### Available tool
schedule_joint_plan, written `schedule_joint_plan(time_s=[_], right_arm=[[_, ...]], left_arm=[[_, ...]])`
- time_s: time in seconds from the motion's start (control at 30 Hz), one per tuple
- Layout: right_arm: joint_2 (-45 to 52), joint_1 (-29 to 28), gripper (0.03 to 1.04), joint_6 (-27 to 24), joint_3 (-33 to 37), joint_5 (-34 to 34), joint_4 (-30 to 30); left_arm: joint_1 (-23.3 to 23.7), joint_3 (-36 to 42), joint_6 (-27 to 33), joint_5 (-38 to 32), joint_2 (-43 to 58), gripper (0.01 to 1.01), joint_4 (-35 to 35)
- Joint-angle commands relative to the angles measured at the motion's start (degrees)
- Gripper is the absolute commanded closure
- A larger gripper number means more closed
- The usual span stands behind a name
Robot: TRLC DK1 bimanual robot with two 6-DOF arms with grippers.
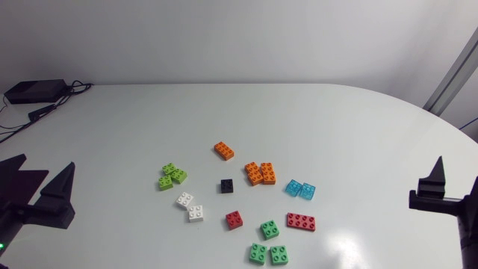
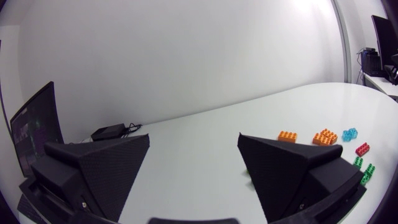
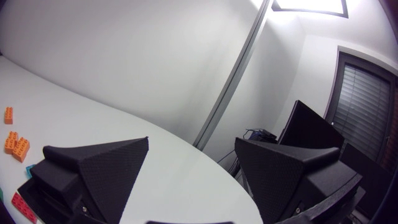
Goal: Separate the duplo bricks
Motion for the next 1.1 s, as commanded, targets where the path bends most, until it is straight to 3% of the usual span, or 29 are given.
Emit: schedule_joint_plan(time_s=[0.0, 0.37, 0.53, 0.63, 0.9, 1.07], right_arm=[[-0.63, 0.05, 0.07, 0.12, -2.91, 0.58, 4.17], [-0.54, -0.04, 0.07, -0.06, -8.80, -2.94, 13.05], [-0.54, -0.91, 0.07, 6.09, -8.80, -3.03, 11.91], [-0.54, -1.88, 0.07, 7.41, -8.80, -7.33, 8.30], [-0.54, -4.69, 0.07, 16.11, -8.80, -9.79, 5.93], [-0.54, -4.61, 0.07, 15.85, -8.80, -14.01, 4.00]], left_arm=[[0.00, -1.29, -0.72, -0.98, -1.02, 0.041, 0.12], [-0.08, -2.26, -1.25, -2.74, -1.02, 0.041, 0.12], [-0.17, -2.43, -1.69, -3.09, -1.11, 0.041, 0.48], [-0.35, -2.52, -1.69, -3.00, -1.02, 0.041, 0.56], [-5.36, -2.26, -1.69, -3.09, -1.11, 0.041, 1.00], [-5.89, -2.43, -3.71, -4.14, -1.02, 0.041, 1.18]])
